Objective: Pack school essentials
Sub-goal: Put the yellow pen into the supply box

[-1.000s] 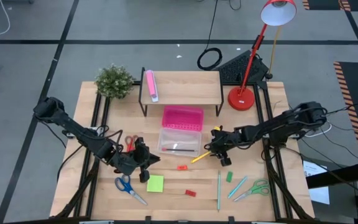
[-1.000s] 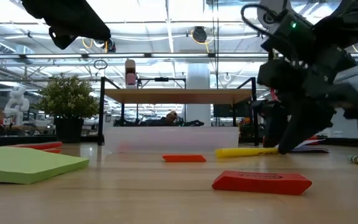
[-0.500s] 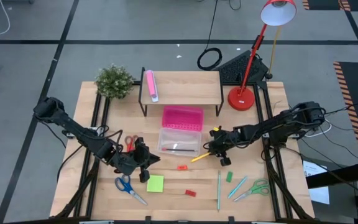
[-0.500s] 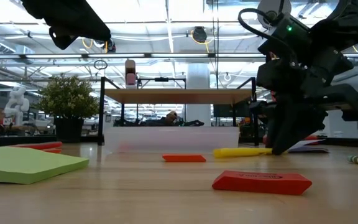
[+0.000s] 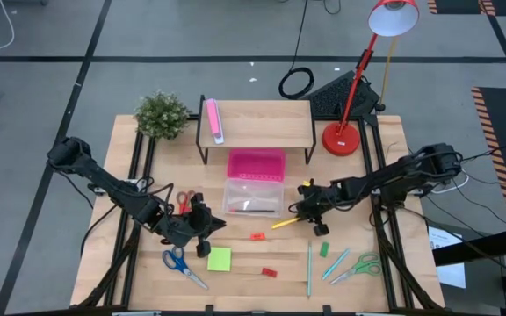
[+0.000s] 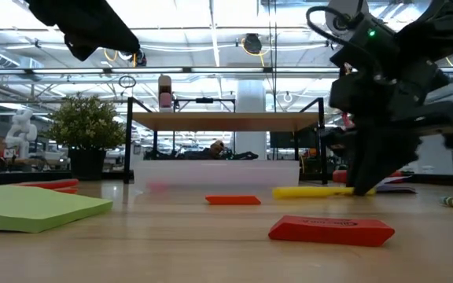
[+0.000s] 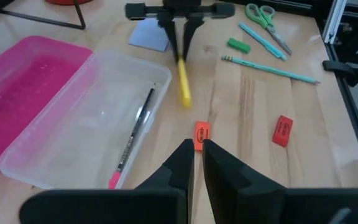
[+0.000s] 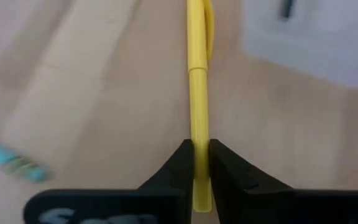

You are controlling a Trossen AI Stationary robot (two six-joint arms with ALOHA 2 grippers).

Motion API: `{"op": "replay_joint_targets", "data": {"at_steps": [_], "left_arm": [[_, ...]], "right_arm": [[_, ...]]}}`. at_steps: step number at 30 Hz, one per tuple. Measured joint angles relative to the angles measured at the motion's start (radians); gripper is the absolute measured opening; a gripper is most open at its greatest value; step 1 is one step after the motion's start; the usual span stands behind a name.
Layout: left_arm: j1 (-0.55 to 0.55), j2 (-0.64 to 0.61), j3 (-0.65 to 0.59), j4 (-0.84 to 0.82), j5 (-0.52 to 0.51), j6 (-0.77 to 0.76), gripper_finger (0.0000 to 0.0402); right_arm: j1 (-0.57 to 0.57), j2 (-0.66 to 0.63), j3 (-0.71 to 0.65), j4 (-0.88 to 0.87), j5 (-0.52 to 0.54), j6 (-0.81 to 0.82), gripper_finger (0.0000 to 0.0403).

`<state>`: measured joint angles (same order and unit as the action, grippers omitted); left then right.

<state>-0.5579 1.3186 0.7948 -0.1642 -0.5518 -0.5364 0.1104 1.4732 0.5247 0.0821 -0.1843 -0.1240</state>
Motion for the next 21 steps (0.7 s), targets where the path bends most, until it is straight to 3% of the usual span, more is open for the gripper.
{"op": "replay_joint_targets", "data": {"at_steps": [7,14,21], "left_arm": [[0.015,0.0,0.0,-0.047,-0.006,0.006,0.0035],[0.016,0.0,0.0,-0.087,-0.008,-0.015,0.0035],[-0.006,0.0,0.0,-0.123,-0.014,-0.051,0.0035]], "right_arm": [[0.083,-0.098,-0.001,0.027,-0.005,0.162,0.0027],[0.094,-0.158,0.002,0.187,0.021,0.303,0.0026],[0.074,-0.161,0.114,0.081,0.078,0.298,0.0026]]}}
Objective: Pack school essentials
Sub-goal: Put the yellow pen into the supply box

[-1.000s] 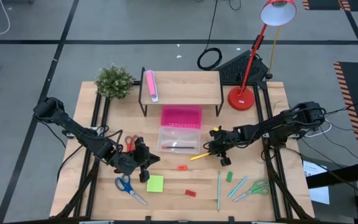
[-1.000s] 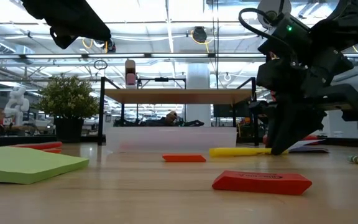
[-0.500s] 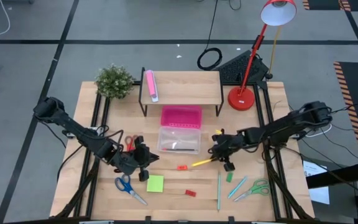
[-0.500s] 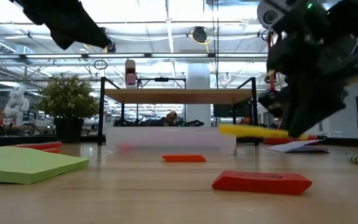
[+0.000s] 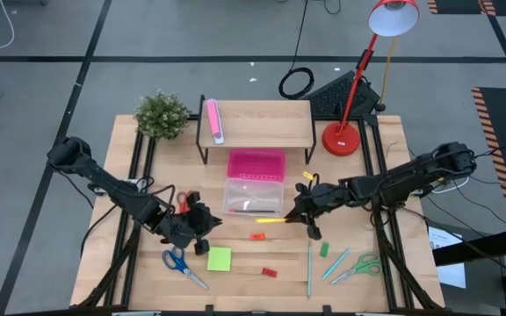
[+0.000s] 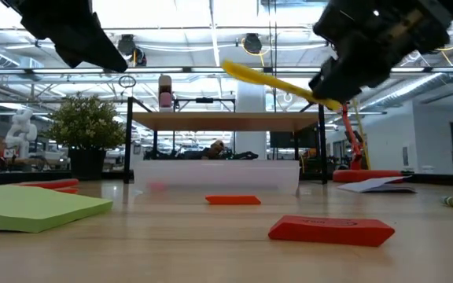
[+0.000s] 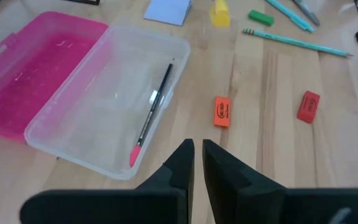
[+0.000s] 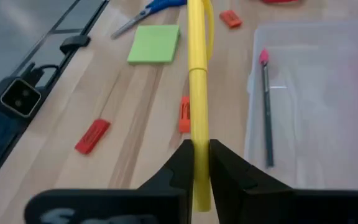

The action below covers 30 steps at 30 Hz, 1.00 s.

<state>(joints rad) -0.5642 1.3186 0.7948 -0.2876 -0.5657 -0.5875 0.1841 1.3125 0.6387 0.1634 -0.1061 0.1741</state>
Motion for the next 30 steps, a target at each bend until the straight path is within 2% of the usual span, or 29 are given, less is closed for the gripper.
{"op": "replay_joint_targets", "data": {"at_steps": [7,11,14,23,30], "left_arm": [[-0.022,0.0,0.0,-0.006,-0.013,0.002,0.0035],[-0.021,0.0,0.0,-0.006,-0.024,0.001,0.0035],[-0.021,0.0,0.0,-0.006,-0.03,0.0,0.0035],[-0.021,0.0,0.0,-0.004,-0.037,-0.01,0.0035],[-0.021,0.0,0.0,0.0,-0.049,-0.011,0.0035]], "right_arm": [[-0.056,-0.001,0.137,-0.127,0.01,-0.027,0.0026],[-0.089,-0.001,0.195,-0.173,0.105,-0.048,0.0026],[-0.113,-0.001,0.224,-0.188,0.108,-0.077,0.0027],[-0.159,0.019,0.237,-0.151,0.13,-0.093,0.0027],[-0.162,0.149,0.237,0.012,0.049,-0.056,0.0027]]}}
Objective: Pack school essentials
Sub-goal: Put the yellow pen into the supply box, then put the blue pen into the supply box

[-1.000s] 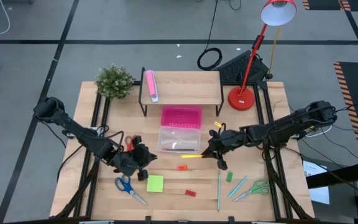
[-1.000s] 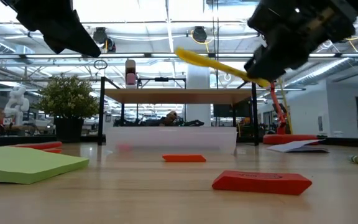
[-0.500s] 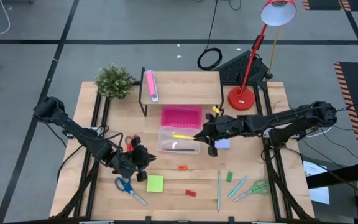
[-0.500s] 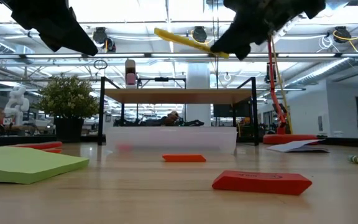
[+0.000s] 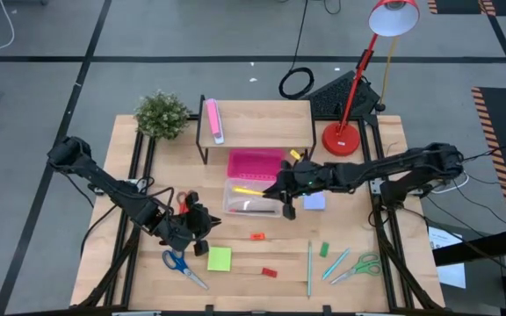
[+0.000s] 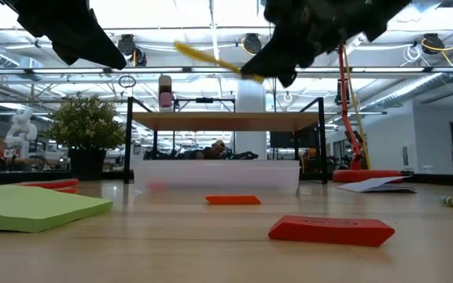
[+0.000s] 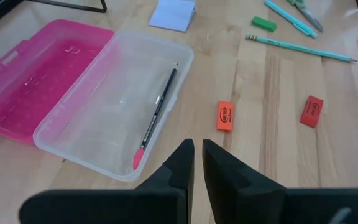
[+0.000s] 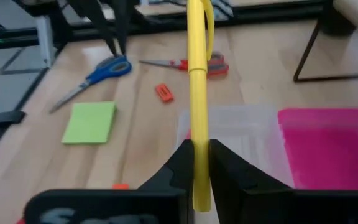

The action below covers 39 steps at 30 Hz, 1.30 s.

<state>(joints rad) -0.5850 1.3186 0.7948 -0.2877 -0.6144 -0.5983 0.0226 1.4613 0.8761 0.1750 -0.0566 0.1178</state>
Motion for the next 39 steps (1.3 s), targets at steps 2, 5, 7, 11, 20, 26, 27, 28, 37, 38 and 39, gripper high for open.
{"op": "replay_joint_targets", "data": {"at_steps": [2,5,7,11,20,26,27,28,37,38,39], "left_arm": [[0.0,0.0,0.0,0.0,0.0,-0.003,0.0035],[0.0,0.0,0.0,0.001,0.0,-0.006,0.0035],[0.0,0.0,0.0,0.001,0.0,-0.006,0.0035],[0.0,0.0,0.0,0.002,0.0,-0.008,0.0035],[0.0,0.0,0.0,0.005,0.0,-0.024,0.0035],[0.0,0.0,0.0,0.005,0.0,-0.026,0.0035],[0.0,0.0,0.0,0.005,0.0,-0.026,0.0035],[0.0,0.0,0.0,0.005,0.0,-0.026,0.0035],[0.0,0.0,0.0,0.005,0.0,-0.029,0.0035],[0.0,0.0,0.0,0.005,0.0,-0.031,0.0035],[0.0,0.0,0.0,0.005,0.0,-0.032,0.0035]], "right_arm": [[-0.004,0.041,0.0,0.018,0.0,0.013,0.0027],[-0.018,0.097,0.0,0.042,0.0,0.045,0.0027],[-0.031,0.137,0.0,0.055,-0.001,0.058,0.0027],[-0.05,0.213,-0.001,0.069,-0.04,0.087,0.0027],[-0.056,0.304,-0.001,0.102,-0.109,0.107,0.0027],[-0.056,0.303,-0.001,0.094,-0.109,0.099,0.004],[-0.056,0.303,-0.001,0.09,-0.109,0.098,0.0045],[-0.056,0.303,-0.001,0.085,-0.109,0.095,0.0051],[-0.054,0.303,-0.001,0.08,-0.131,0.083,0.009],[-0.054,0.298,-0.001,0.082,-0.132,0.079,0.0092],[-0.054,0.289,-0.001,0.078,-0.131,0.072,0.0094]]}}
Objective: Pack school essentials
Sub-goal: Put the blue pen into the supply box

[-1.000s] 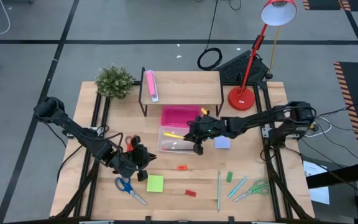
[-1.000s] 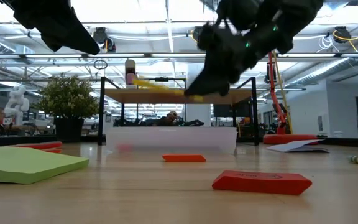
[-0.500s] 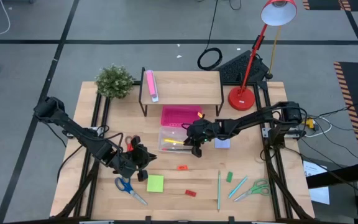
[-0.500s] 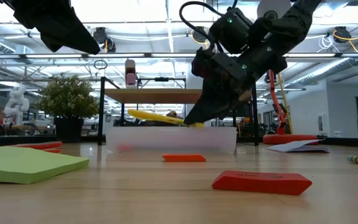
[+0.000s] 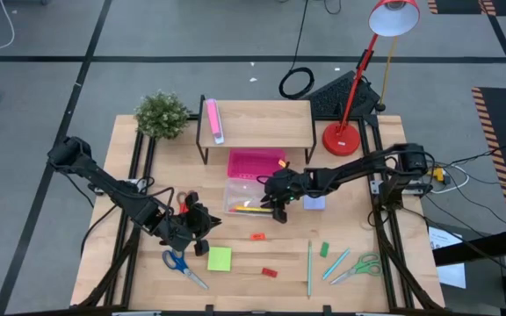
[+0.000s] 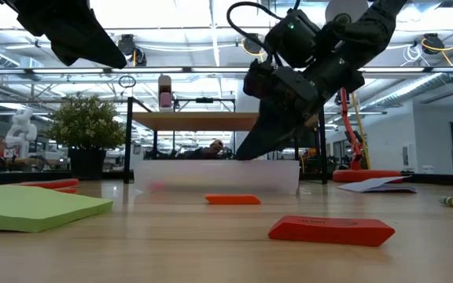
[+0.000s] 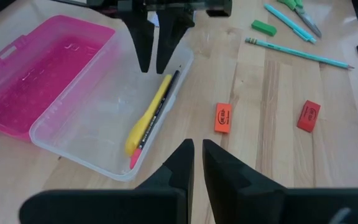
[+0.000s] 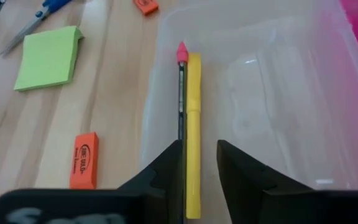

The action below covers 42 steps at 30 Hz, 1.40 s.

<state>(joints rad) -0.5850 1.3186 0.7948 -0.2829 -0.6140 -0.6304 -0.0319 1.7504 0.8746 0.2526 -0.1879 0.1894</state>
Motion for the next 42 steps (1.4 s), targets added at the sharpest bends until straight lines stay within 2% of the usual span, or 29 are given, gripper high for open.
{"op": "replay_joint_targets", "data": {"at_steps": [7,13,16,23,27,34,42], "left_arm": [[0.0,0.0,0.0,-0.009,0.018,-0.01,0.0035],[0.0,0.0,0.0,-0.064,0.047,-0.104,0.0041],[-0.001,0.0,0.0,-0.099,0.081,-0.166,0.0064],[-0.018,0.0,0.0,-0.159,0.09,-0.274,0.0148],[-0.034,0.0,0.0,-0.201,0.09,-0.332,0.0173],[-0.039,0.0,0.0,-0.298,0.093,-0.46,0.0167],[-0.045,0.0,0.0,-0.365,0.207,-0.662,0.0148]], "right_arm": [[0.02,-0.161,0.0,-0.136,0.003,-0.076,0.0094],[0.085,-0.327,-0.035,-0.264,0.005,-0.186,0.0094],[0.114,-0.401,-0.086,-0.258,0.03,-0.243,0.0094],[0.132,-0.561,-0.213,-0.258,0.107,-0.345,0.0093],[0.123,-0.632,-0.277,-0.259,0.141,-0.367,0.0093],[0.101,-0.706,-0.331,-0.257,0.142,-0.37,0.0093],[0.101,-0.713,-0.333,-0.258,0.14,-0.37,0.0093]]}}
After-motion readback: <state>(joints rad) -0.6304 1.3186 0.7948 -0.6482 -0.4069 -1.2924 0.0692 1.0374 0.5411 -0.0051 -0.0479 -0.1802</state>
